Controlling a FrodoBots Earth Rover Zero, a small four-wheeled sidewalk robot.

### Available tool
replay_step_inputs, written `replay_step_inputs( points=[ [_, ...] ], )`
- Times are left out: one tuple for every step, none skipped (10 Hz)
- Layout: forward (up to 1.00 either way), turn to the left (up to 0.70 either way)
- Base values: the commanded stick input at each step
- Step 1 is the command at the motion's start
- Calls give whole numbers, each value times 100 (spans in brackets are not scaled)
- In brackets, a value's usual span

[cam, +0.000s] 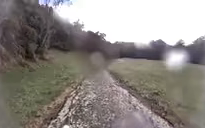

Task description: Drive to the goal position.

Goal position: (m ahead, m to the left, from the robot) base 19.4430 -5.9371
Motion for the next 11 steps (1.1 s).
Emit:
replay_step_inputs(
  points=[
    [70,0],
    [70,0],
    [70,0],
    [70,0],
    [70,0],
    [70,0],
    [70,0],
    [70,0],
    [70,0],
    [70,0],
    [70,0]
  ],
)
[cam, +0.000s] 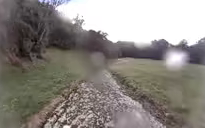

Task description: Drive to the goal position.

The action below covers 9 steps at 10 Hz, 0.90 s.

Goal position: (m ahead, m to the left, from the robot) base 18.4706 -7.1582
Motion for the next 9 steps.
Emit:
replay_step_inputs(
  points=[
    [70,0],
    [70,0],
    [70,0],
    [70,0],
    [70,0],
    [70,0],
    [70,0],
    [70,0],
    [70,19]
  ],
)
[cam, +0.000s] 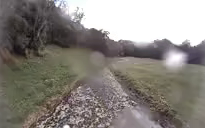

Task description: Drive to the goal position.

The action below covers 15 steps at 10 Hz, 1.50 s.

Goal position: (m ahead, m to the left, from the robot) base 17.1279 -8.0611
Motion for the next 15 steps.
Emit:
replay_step_inputs(
  points=[
    [70,35],
    [70,35],
    [70,18],
    [70,0],
    [70,0],
    [70,0],
    [70,0],
    [70,0],
    [70,0],
    [70,0],
    [70,0],
    [70,0],
    [70,0],
    [70,0],
    [70,0]
  ],
)
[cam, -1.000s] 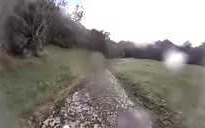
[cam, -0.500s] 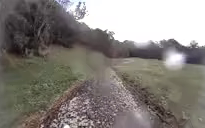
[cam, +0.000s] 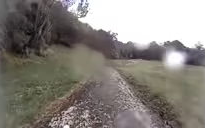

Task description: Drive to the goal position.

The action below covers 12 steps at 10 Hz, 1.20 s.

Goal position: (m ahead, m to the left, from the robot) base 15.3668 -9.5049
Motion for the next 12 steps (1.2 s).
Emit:
replay_step_inputs(
  points=[
    [70,0],
    [70,0],
    [70,0],
    [70,0],
    [70,0],
    [70,0],
    [70,0],
    [70,0],
    [70,0],
    [70,0],
    [70,0],
    [70,0]
  ],
)
